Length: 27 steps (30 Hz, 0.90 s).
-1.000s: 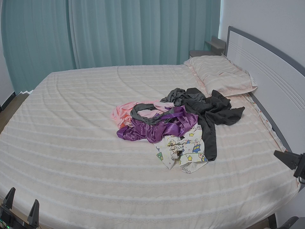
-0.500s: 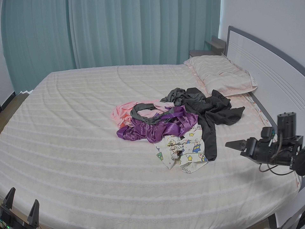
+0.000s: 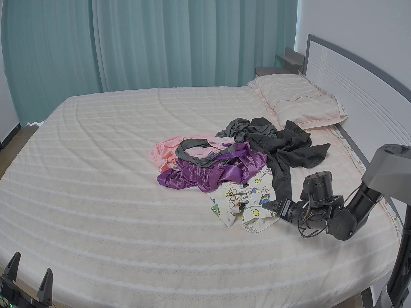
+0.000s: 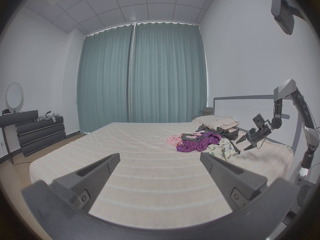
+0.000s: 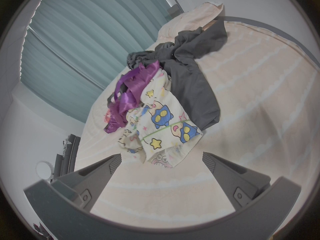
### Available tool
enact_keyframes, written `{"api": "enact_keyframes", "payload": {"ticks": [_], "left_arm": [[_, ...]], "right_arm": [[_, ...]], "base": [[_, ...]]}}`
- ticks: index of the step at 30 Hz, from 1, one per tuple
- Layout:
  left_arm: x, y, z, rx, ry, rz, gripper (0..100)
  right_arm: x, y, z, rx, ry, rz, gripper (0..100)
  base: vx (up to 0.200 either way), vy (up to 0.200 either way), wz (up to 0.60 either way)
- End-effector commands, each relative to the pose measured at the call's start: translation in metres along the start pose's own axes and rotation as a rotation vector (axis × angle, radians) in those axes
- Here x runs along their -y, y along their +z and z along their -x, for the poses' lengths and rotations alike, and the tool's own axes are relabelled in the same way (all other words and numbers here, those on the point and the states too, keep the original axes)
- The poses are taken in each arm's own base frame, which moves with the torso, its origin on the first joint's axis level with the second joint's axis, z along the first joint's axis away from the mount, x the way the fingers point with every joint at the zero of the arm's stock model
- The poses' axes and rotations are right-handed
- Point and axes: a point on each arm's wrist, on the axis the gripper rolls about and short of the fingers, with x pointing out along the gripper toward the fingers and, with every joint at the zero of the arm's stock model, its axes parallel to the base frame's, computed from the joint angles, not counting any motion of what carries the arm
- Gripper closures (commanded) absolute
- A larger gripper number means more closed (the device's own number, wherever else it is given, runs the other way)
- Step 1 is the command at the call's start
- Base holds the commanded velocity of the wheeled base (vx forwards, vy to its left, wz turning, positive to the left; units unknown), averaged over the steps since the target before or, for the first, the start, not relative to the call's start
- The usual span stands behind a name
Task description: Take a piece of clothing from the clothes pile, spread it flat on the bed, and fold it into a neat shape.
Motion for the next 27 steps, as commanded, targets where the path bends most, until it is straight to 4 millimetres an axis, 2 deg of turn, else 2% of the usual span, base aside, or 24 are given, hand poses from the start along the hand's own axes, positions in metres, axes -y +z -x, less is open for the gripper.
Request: {"api": "enact_keyframes", "payload": {"ticks": [1, 3, 7, 14, 21, 27], "left_arm": [[0.0, -0.005, 0.0, 0.002, 0.0, -0.001, 0], [0.0, -0.005, 0.0, 0.002, 0.0, -0.001, 0], [0.0, -0.005, 0.0, 0.002, 0.0, 0.0, 0], [0.0, -0.005, 0.0, 0.002, 0.0, -0.001, 0], [0.0, -0.005, 0.0, 0.002, 0.0, -0.001, 0], [0.0, -0.005, 0.0, 0.002, 0.0, 0.0, 0]], "right_arm": [[0.011, -0.015, -0.034, -0.04, -0.053, 0.005, 0], [0.015, -0.015, -0.046, -0.021, -0.082, 0.009, 0], [0.015, -0.011, -0.056, -0.001, -0.088, 0.009, 0], [0.008, -0.001, -0.078, 0.026, -0.06, 0.03, 0], [0.013, 0.012, -0.086, 0.023, -0.093, 0.019, 0], [0.019, 0.013, -0.085, 0.014, -0.108, 0.049, 0]], "base": [[0.0, 0.0, 0.0], [0.0, 0.0, 0.0], [0.0, 0.0, 0.0], [0.0, 0.0, 0.0], [0.0, 0.0, 0.0], [0.0, 0.0, 0.0]]}}
